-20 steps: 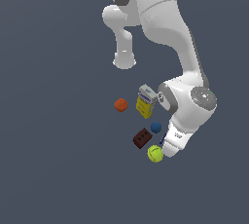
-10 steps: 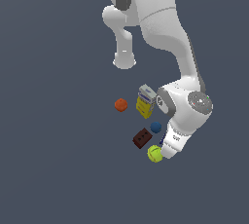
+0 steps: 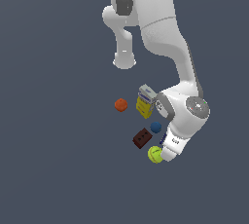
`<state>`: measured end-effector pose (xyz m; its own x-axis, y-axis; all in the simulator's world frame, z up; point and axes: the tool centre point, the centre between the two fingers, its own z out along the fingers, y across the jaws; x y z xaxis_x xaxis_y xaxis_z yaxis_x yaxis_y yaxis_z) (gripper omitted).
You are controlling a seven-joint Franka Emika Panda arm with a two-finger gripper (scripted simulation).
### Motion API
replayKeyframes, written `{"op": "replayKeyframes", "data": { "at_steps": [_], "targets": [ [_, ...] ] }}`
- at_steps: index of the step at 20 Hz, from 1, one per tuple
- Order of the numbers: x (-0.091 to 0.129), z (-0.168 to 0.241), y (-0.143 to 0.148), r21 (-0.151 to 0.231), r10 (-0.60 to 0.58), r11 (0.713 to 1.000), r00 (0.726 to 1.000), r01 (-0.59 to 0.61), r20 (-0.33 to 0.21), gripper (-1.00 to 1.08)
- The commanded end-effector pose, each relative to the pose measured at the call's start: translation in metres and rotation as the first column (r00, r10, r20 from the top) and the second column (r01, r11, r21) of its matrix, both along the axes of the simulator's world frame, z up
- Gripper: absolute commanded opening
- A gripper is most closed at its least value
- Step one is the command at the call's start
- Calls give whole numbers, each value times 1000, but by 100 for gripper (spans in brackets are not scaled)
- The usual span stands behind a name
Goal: Pick up a designated object from a clutter of objects.
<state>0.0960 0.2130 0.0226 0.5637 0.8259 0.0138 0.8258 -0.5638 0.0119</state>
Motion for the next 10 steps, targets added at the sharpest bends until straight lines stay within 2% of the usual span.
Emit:
{"op": "replayKeyframes", "data": {
  "at_steps": [1, 9, 10],
  "targets": [
    [-6, -10, -3, -5, -3, 1000, 1000, 3, -18, -100],
    [-6, -10, -3, -5, -3, 1000, 1000, 3, -18, -100],
    [0, 0, 0, 0, -1, 1000, 1000, 1, 0, -100]
  ]
}}
